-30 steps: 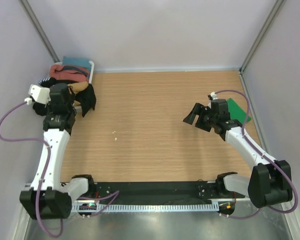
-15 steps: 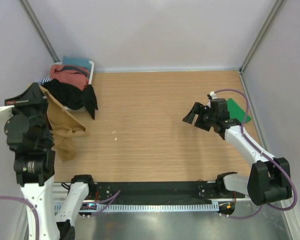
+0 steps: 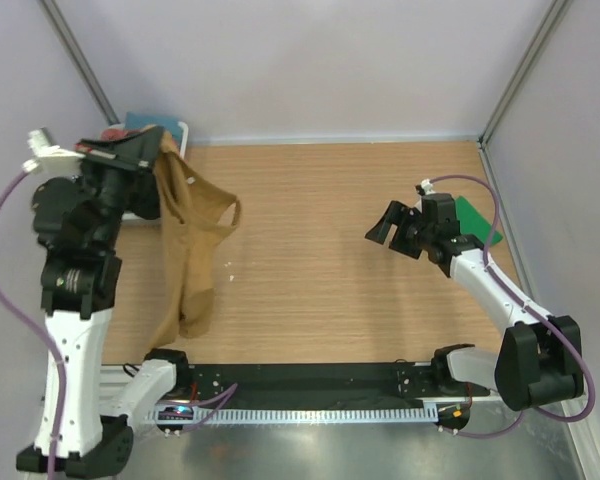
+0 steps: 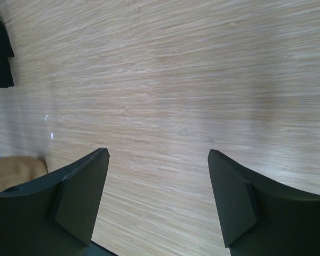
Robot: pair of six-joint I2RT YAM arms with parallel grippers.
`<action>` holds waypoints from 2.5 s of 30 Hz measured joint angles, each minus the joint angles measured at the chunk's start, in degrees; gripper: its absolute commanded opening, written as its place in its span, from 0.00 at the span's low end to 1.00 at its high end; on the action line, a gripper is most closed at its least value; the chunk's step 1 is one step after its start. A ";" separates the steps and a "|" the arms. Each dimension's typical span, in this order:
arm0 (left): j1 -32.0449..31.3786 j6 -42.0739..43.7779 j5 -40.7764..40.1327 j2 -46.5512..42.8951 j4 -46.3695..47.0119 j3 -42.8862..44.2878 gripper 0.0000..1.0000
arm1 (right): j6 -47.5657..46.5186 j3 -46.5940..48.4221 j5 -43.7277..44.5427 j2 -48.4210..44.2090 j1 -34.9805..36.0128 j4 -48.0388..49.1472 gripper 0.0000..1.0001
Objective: Fold and stack the tank tops
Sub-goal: Move the tank top to the center of the board, then flatten the tank top out
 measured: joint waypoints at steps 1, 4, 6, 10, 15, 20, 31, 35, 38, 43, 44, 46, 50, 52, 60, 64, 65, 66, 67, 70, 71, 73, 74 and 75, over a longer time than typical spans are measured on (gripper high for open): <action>-2.47 0.15 -0.07 1.05 -0.02 -0.85 0.00 | 0.00 0.28 0.11 0.00 0.00 -0.17 0.81; -13.46 1.64 -2.69 5.92 -0.04 -1.99 0.00 | 0.17 1.33 0.33 0.00 0.00 -0.42 0.81; -21.11 3.04 -3.65 9.07 0.15 -2.01 0.00 | 0.37 1.75 0.55 -0.15 0.00 -0.42 0.81; -33.16 8.11 -5.29 16.44 0.70 -1.38 0.65 | 0.96 2.08 1.20 -0.74 0.00 -1.01 0.81; -35.04 12.48 -12.11 23.15 -3.98 0.79 1.00 | 1.25 2.64 1.95 -1.22 0.00 -2.14 0.81; -31.41 16.68 -23.39 23.41 -10.60 -1.16 1.00 | 1.22 3.19 2.27 -1.49 0.17 -3.13 0.81; -23.21 22.88 -21.16 24.48 -15.63 -14.27 0.89 | -2.16 7.34 2.12 4.55 4.59 -5.55 0.65; -24.59 26.53 -16.00 27.17 -15.52 -17.64 0.77 | -3.65 10.12 4.63 9.20 9.53 -7.30 0.56; -27.82 28.70 -14.47 26.95 -15.96 -20.11 0.75 | -4.59 10.82 7.26 11.37 13.40 -8.57 0.55; -33.79 30.80 -12.55 26.64 -15.93 -21.84 0.72 | -5.22 10.95 11.47 14.69 19.82 -9.31 0.55; -34.27 31.08 -12.15 26.64 -15.96 -22.14 0.70 | -5.25 11.06 12.02 15.63 20.83 -9.31 0.53; -34.45 31.61 -11.98 26.75 -15.82 -22.97 0.69 | -5.25 11.58 12.74 17.88 22.49 -9.35 0.52; -34.38 31.82 -11.91 28.44 -15.52 -24.76 0.67 | -5.16 13.35 14.43 22.29 23.85 -9.31 0.52; -34.38 31.82 -11.80 29.44 -15.19 -25.66 0.67 | -5.01 14.95 15.98 24.59 24.50 -9.31 0.52; -34.40 32.61 -11.56 33.33 -12.13 -28.74 0.64 | -4.39 19.19 19.06 32.76 26.51 -7.23 0.45; -34.75 33.79 -11.72 34.56 -10.80 -29.20 0.60 | -3.85 20.57 19.32 34.67 26.73 -5.79 0.26; -34.99 34.03 -11.93 34.88 -10.49 -29.20 0.59 | -3.85 20.57 19.34 35.21 26.73 -5.18 0.22; -35.32 34.42 -12.31 35.28 -10.16 -29.20 0.57 | -3.65 20.74 19.54 35.34 26.73 -5.16 0.14; -35.56 34.77 -12.50 35.60 -9.97 -29.22 0.54 | -3.54 20.72 19.61 35.45 26.71 -4.87 0.08; -36.50 35.45 -13.57 37.31 -9.22 -29.22 0.45 | -3.26 20.55 19.67 35.45 26.73 -4.35 0.01; -36.76 35.82 -13.94 38.05 -9.01 -29.22 0.43 | -3.19 20.55 19.69 35.45 26.75 -4.28 0.01; -37.20 36.50 -14.78 39.91 -8.83 -29.18 0.43 | -3.19 20.50 19.71 35.39 26.77 -4.15 0.01; -37.33 36.61 -15.13 40.98 -8.76 -29.09 0.44 | -3.19 20.41 19.71 35.30 26.77 -4.13 0.01; -37.46 36.76 -15.50 42.12 -8.74 -29.03 0.45 | -3.19 20.31 19.71 35.15 26.77 -4.13 0.01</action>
